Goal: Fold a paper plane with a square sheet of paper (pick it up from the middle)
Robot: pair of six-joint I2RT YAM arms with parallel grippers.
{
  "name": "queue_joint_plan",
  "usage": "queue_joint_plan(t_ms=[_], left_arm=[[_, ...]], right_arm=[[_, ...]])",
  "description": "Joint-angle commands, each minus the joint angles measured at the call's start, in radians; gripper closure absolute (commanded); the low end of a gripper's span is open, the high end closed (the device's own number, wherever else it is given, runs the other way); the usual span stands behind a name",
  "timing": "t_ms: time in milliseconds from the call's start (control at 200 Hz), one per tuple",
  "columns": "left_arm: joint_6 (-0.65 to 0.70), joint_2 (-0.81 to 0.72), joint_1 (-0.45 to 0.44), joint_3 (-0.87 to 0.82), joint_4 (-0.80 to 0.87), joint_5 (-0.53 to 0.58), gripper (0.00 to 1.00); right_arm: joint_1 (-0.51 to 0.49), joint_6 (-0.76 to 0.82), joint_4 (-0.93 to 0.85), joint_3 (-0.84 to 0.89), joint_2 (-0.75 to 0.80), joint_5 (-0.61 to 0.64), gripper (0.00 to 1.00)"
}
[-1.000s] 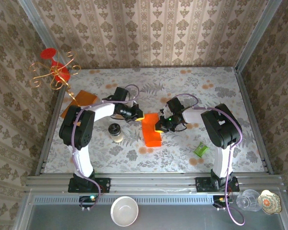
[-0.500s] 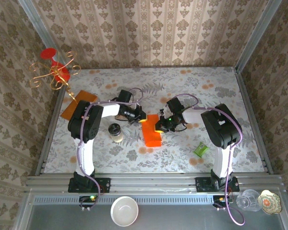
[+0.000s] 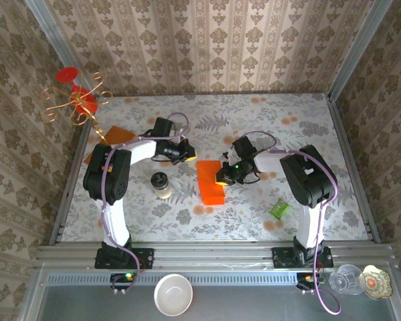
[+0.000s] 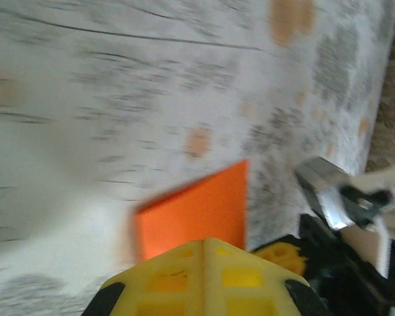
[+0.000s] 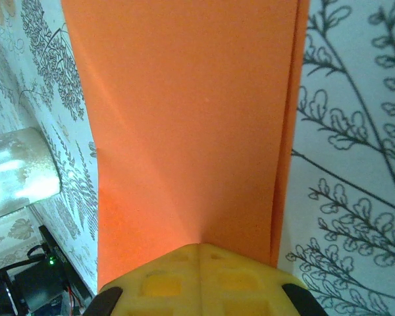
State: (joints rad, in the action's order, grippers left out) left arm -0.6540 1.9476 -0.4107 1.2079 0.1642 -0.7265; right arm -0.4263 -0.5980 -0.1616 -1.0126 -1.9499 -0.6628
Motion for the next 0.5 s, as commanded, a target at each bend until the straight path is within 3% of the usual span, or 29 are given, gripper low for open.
queue_joint_plan(t_ms=[0,130,300,495], left_arm=[[-0.047,0.022,-0.061,0.022,-0.034,-0.021,0.96],[-0.048,0.093,-0.085,0.028,-0.027,-0.015,0.96],[0.008,0.142,-0.051,0.048,0.046,0.039,0.96],[0.100,0.197,0.065,0.176,0.169,0.068,0.96]], right_arm=[[0.014,-0.021,-0.234,0.101,-0.126,0.316,0.97],[0.014,-0.023,-0.233,0.100,-0.124,0.315,0.97],[0.017,-0.027,-0.232,0.100,-0.121,0.319,0.97],[0.021,-0.037,-0.229,0.087,-0.118,0.319,0.97]])
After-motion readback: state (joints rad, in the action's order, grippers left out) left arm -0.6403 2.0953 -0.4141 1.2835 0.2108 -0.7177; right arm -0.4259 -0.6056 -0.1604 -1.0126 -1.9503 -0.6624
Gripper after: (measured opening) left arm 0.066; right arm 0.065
